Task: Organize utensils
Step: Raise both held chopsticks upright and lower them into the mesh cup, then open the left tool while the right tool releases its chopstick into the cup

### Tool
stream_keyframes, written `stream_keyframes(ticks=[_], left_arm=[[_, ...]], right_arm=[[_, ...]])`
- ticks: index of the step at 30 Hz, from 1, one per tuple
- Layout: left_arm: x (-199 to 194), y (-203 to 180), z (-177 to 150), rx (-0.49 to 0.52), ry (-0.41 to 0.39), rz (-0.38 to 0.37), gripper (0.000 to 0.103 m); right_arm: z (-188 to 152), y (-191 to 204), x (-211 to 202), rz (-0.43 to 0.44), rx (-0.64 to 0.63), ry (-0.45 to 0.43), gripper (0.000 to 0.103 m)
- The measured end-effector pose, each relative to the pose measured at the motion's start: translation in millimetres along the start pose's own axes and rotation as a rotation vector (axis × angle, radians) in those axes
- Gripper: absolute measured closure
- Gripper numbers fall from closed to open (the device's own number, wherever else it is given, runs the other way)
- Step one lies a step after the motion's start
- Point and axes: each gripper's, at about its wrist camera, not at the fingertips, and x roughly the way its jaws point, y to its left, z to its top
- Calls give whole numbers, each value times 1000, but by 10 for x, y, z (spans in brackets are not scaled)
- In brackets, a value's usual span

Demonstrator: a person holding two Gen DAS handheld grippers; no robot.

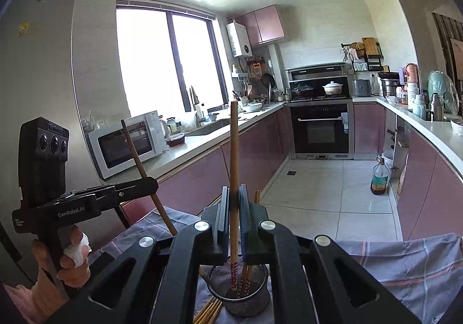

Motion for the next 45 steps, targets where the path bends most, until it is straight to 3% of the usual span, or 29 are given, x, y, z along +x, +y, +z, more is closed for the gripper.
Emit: stream_keyframes(ticks=[11,20,28,37,39,45], left_arm=[[171,90,15,-23,29,4,96],[533,130,-129,-4,174,-19,96],[920,199,-288,13,296,11,96],[1211,397,-340,-42,318,27,92],[1246,444,-351,-61,310,32,83],[1262,595,-442,-96,291,49,76]], right_arm=[[-26,6,202,-18,-13,50,98],[-155,30,443,-22,-17,182,98],[-308,-33,759,-36,10,300,98],[-368,-129,941,-61,63,316,94],[-374,-150,948,-58,77,308,93],[-372,-177,919,-76,93,283,87]])
